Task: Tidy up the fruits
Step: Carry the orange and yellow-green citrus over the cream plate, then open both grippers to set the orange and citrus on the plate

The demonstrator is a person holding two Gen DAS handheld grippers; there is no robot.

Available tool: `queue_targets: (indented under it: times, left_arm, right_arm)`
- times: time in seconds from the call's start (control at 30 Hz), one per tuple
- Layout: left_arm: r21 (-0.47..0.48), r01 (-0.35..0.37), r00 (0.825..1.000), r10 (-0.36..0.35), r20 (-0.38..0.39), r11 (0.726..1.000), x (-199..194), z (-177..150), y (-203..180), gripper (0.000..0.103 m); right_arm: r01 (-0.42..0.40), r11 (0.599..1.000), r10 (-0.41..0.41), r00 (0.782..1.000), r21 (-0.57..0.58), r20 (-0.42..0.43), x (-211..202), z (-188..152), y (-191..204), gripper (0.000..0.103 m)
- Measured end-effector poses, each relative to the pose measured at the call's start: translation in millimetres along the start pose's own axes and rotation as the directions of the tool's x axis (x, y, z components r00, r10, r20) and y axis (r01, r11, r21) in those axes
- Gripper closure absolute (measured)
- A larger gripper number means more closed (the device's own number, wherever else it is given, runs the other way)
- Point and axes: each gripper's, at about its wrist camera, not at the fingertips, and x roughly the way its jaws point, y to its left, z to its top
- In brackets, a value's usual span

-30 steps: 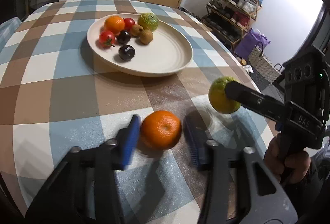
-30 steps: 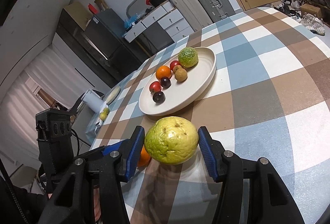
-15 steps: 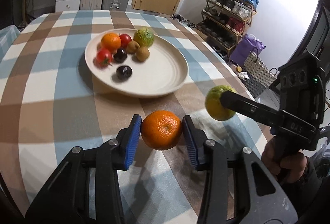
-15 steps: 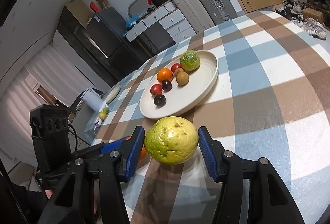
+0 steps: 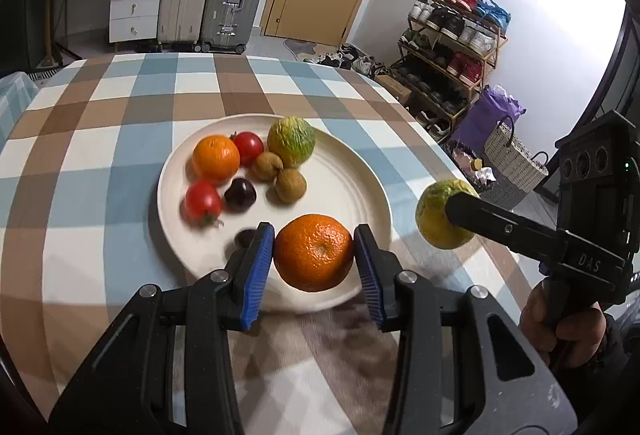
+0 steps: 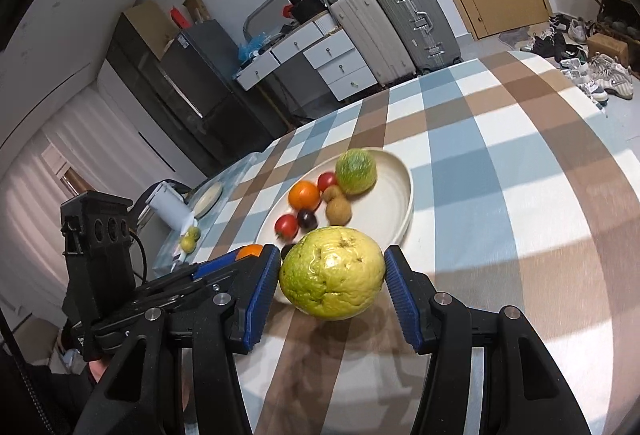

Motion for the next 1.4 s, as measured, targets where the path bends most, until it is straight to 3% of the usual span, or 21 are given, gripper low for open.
queue_targets:
  times: [0.23, 0.53, 0.77, 1.03, 1.2, 1.33, 1.4]
  left_arm:
    - [0.007, 0.005, 0.999, -0.005, -0.036, 1.000, 33, 18, 5, 0.065]
    - [0.015, -0.004, 0.997, 0.005, -0.083, 1.000, 61, 25, 15, 0.065]
    - [0.015, -0.007, 0.996, 0.008, -0.088, 1.000, 68, 27, 21, 0.065]
    - [0.002, -0.011, 0.997, 0.011, -0.080, 1.000, 69, 28, 23, 0.064]
    - [-0.003, -0.013, 0.998, 0.013, -0.067, 1.000, 61, 30, 21, 0.060]
    - [0.004, -0.025, 0.999, 0.025, -0.048, 1.000, 48, 30, 16, 0.056]
    - [0.006, -0.037, 0.999, 0.038, -0.029, 0.999, 37, 30, 13, 0.046]
  right_arm:
    - [0.005, 0.999, -0.005, 1.000, -0.031, -0.009, 33, 34, -1, 0.048]
    - [0.029, 0.999, -0.032, 0.997, -0.042, -0.076, 79, 53, -15, 0.048]
    - [0.025, 0.999, -0.030, 0.990, -0.037, -0.137, 104, 55, -20, 0.048]
    - [0.048, 0.998, -0.055, 0.987, -0.049, -0.150, 117, 51, -19, 0.047]
    - [0.022, 0.999, -0.025, 0.997, -0.045, -0.071, 96, 54, -16, 0.020]
    - [0.019, 0.999, -0.020, 0.999, -0.040, -0.031, 78, 58, -12, 0.018]
    - [0.028, 0.999, -0.028, 0.999, -0.041, -0.020, 71, 57, -10, 0.014]
